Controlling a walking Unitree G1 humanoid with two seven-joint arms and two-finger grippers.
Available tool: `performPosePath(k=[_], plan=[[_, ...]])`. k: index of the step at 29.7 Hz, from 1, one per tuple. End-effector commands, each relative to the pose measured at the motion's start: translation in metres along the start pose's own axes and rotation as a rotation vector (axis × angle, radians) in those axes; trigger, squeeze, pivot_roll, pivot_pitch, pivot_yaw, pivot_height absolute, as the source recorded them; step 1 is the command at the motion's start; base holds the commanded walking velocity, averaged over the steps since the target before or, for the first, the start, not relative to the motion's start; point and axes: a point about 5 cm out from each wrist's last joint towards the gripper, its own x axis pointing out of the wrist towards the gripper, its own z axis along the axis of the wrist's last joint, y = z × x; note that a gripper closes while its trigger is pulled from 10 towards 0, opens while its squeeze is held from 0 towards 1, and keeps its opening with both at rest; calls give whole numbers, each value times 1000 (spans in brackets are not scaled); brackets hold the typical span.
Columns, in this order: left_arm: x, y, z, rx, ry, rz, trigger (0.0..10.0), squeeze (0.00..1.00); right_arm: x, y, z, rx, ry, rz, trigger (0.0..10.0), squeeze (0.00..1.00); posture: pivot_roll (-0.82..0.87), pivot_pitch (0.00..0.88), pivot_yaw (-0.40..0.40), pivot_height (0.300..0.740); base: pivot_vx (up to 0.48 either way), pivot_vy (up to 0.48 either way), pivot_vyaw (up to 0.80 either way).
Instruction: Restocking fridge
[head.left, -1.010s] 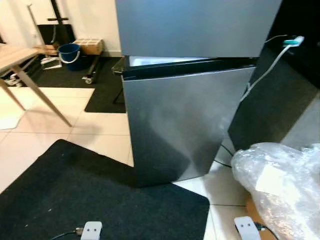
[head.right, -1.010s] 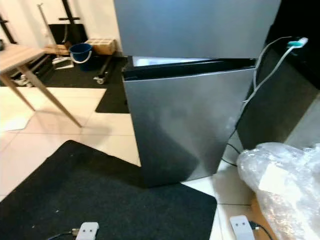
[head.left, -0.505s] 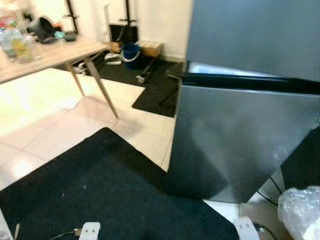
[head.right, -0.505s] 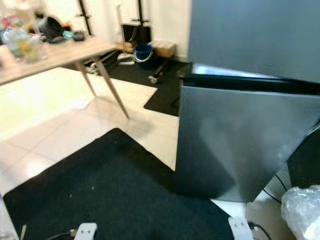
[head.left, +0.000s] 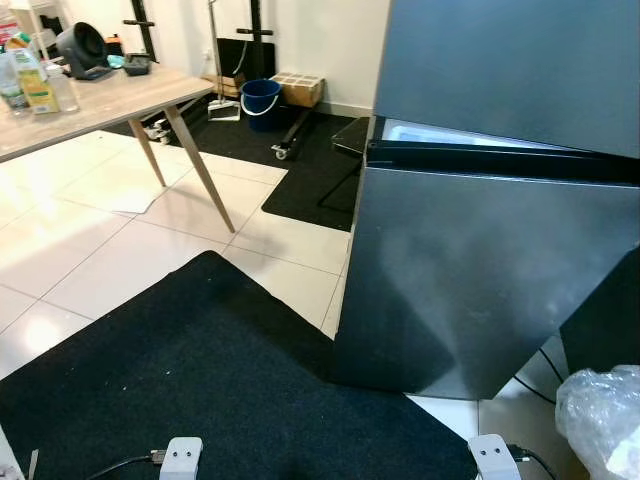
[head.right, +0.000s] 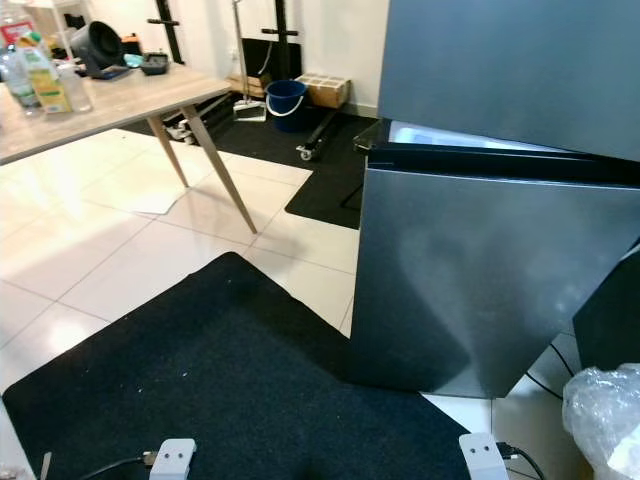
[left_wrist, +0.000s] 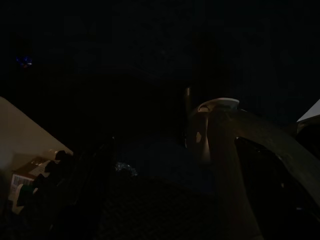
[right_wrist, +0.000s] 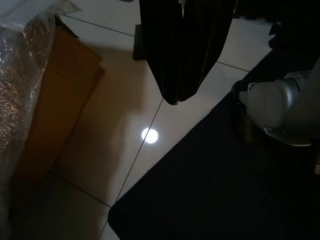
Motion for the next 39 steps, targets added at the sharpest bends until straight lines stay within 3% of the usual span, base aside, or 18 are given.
performPosePath(k=[1,39], plan=[[0,-1,-4,-21,11,-4,10000,0,0,1,0,-2,3,1,10000,0,-65,0,-20,740,0,0,0],[-2,-3,-13,-57,29,-12,10000,0,1,9,-2,3,9,19,10000,0,-72,0,-13,740,251,0,0]])
